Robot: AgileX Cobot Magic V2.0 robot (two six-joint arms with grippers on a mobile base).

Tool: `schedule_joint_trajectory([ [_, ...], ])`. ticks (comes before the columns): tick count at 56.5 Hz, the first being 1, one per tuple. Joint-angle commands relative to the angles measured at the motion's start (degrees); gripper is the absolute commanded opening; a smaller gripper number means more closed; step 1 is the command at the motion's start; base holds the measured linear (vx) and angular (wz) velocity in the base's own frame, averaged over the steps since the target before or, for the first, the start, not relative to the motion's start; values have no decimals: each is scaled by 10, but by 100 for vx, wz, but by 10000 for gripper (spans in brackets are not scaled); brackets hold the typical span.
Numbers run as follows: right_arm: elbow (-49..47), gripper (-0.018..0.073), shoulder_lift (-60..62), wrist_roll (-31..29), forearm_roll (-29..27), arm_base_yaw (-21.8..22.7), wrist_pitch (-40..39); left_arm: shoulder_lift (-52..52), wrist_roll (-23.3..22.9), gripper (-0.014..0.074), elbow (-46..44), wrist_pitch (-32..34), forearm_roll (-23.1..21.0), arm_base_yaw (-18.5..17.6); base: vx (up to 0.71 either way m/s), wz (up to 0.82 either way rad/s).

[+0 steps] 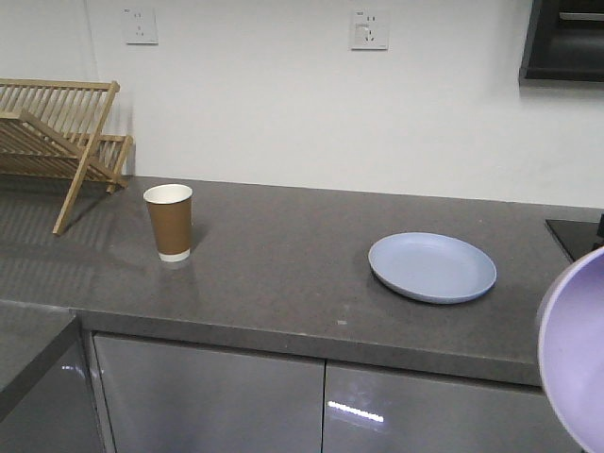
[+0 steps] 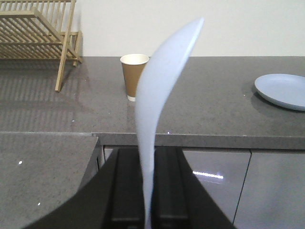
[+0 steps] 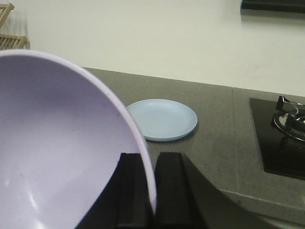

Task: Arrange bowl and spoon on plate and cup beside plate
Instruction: 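Drive the base to the counter with the pale blue plate and cup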

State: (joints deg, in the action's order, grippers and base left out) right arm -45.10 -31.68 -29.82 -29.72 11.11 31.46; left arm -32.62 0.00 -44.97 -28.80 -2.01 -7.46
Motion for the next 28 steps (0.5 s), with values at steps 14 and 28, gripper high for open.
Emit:
schedule_joint_trajectory([
  [14,-17,-8,-3,-4,-12,0,-49,-2,0,-6,-16,49,-5,-3,41,-2],
  [28,-17,-8,-3,-4,-12,0,-49,-2,0,-6,-16,49,-5,-3,43,-8],
])
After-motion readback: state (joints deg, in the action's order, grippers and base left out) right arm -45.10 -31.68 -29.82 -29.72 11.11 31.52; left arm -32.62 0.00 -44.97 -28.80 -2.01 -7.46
